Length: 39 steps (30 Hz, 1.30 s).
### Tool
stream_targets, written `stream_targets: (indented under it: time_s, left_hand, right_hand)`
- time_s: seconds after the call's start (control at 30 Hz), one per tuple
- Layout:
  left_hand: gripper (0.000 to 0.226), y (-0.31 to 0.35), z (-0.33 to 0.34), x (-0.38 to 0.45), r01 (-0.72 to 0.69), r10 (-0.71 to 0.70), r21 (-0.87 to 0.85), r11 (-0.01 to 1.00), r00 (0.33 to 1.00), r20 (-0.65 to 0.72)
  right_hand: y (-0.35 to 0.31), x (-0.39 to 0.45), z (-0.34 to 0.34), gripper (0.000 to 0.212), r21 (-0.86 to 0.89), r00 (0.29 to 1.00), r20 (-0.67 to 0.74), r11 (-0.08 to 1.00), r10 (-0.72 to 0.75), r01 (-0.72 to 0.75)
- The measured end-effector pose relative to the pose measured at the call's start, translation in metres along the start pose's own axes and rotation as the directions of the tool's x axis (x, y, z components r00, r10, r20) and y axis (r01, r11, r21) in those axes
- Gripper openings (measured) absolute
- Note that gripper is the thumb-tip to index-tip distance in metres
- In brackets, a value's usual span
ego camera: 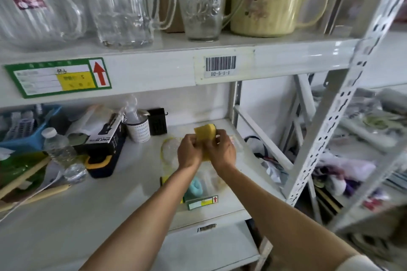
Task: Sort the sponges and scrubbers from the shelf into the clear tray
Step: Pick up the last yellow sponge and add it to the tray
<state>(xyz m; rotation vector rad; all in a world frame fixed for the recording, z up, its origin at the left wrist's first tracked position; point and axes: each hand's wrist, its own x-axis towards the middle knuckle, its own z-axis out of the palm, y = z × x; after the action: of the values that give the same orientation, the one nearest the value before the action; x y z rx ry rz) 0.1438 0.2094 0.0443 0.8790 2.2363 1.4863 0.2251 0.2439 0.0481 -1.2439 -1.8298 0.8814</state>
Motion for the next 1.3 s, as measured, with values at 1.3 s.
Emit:
stream_targets:
  time_s: [1.3]
  left_hand:
    - [0.036,0.0,0.105,-0.043,-0.039,-0.02,0.137,0.99,0.913,0.407]
  right_hand:
    - [0.111,-0.002,-0.061,0.057,-0.233,0.958,0.065,0.938,0.28,-0.259]
